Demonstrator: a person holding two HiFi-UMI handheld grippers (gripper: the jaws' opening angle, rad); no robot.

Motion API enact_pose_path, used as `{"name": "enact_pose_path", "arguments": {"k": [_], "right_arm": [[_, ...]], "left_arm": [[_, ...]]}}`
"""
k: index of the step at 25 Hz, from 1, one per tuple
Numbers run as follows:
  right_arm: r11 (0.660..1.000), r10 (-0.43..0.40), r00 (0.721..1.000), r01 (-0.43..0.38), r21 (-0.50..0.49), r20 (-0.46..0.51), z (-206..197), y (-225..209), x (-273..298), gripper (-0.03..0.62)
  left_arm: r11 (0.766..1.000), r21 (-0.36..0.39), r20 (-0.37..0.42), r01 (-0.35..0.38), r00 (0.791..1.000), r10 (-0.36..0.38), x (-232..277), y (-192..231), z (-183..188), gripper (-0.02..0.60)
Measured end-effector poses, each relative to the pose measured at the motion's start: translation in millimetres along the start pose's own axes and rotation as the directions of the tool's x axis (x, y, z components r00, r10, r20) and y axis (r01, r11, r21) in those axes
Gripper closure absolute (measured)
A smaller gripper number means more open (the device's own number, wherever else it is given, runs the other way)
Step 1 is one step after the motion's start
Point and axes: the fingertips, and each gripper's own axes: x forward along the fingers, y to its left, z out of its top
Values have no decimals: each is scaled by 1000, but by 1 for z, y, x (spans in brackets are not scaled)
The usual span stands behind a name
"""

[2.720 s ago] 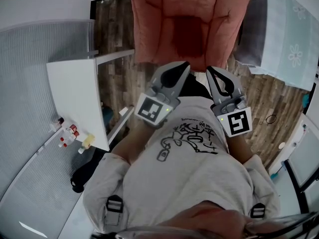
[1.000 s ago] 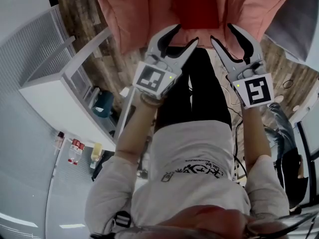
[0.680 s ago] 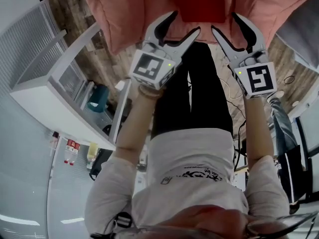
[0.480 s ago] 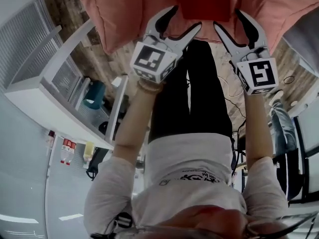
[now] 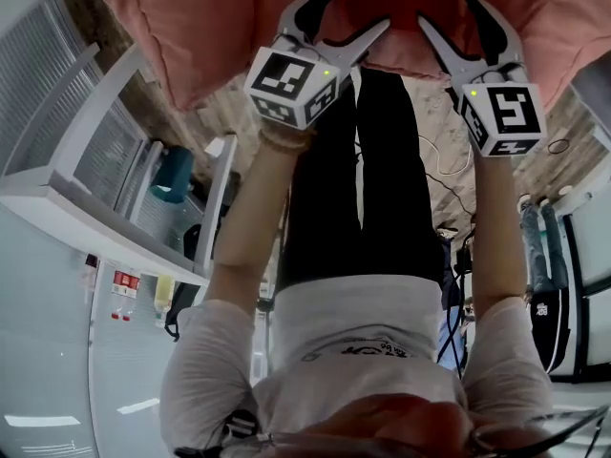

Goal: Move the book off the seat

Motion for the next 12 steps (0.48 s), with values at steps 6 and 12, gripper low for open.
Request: {"name": "enact_pose_path", "arguments": {"k": [6,12], "right_arm": [[1000,-10,999,11,11,-40,-22,-7,20,230],[999,-28,997,31,42,-69,-37,-20,33,207]], "left_arm": [[1000,-23,-23,-4,1000,3,19,16,-16,201],[999,-34,-46,-4,999,2,26,31,-23,193]]}}
